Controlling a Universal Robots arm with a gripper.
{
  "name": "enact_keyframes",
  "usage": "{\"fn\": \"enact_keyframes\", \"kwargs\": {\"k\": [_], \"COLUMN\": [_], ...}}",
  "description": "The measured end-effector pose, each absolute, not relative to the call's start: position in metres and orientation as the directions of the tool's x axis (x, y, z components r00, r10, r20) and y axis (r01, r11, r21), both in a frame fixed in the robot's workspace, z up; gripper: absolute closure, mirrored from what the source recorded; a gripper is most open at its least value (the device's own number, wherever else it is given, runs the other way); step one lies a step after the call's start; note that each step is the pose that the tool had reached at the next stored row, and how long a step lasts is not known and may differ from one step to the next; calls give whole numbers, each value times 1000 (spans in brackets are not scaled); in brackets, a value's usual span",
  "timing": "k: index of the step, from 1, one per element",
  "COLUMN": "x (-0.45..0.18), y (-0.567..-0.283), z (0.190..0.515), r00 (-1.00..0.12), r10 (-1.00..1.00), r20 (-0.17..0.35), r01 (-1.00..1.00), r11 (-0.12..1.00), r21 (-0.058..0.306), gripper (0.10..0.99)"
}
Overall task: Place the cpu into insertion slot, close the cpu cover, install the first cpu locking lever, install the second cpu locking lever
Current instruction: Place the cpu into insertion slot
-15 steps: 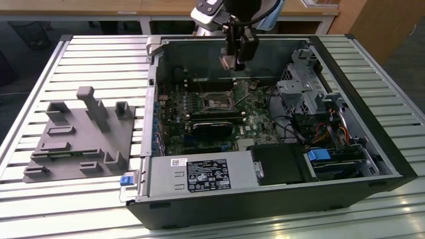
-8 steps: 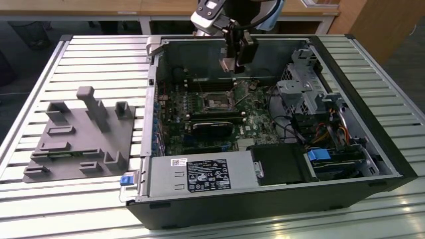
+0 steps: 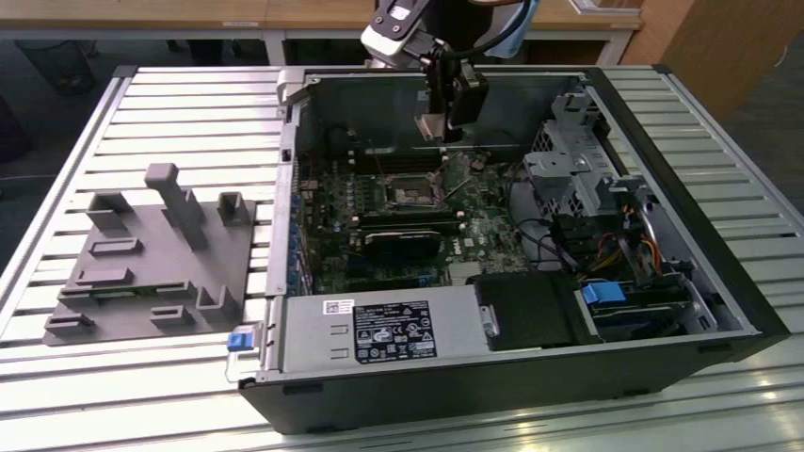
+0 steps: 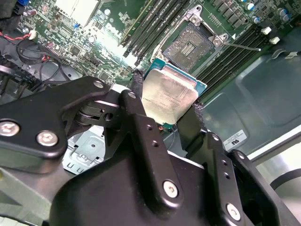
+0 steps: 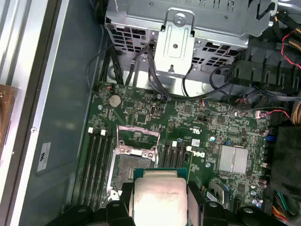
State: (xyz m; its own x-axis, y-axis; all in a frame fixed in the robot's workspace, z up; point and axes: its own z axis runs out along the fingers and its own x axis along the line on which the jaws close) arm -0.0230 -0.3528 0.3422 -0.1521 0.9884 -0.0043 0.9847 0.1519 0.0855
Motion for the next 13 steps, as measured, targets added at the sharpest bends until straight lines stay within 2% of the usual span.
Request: {"fn": "enact_keyframes", "kwargs": {"k": [13], "x": [-23], "y": [-353], "z": [335], "r00": [-152], "r10": [988], "r20": [-8], "r01": [985], "r11": [152], "r21": [85], "gripper": [545]}}
